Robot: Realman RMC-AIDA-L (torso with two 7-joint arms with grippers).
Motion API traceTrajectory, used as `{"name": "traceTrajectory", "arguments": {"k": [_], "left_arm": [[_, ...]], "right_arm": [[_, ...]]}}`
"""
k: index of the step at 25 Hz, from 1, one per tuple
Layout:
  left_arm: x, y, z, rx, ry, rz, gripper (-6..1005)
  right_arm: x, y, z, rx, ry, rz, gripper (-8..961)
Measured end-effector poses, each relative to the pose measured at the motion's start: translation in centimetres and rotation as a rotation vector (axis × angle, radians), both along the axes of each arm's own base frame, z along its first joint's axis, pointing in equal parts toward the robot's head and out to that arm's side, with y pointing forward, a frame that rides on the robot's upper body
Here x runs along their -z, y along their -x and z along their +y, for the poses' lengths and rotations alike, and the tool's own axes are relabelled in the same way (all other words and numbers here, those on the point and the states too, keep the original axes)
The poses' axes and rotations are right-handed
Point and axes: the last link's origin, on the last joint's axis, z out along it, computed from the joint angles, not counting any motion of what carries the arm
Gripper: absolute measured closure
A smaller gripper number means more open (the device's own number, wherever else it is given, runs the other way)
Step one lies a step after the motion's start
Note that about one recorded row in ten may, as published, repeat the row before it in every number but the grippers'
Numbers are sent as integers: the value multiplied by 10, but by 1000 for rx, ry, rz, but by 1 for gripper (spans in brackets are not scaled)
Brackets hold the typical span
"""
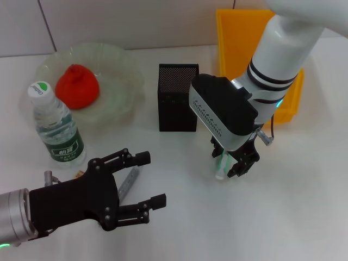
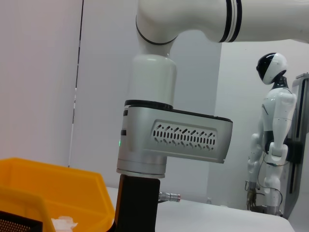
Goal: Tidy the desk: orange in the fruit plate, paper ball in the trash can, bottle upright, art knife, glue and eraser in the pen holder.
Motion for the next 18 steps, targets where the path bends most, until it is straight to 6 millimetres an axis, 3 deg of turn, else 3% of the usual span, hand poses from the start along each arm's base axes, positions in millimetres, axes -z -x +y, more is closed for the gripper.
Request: {"name": "traceTrajectory", "arguments": {"k": [18], "left_arm": [[0,-1,1,1,-2,-1,151]], "right_arm": [[3,-3,1,-7,-26,-9,461]]}}
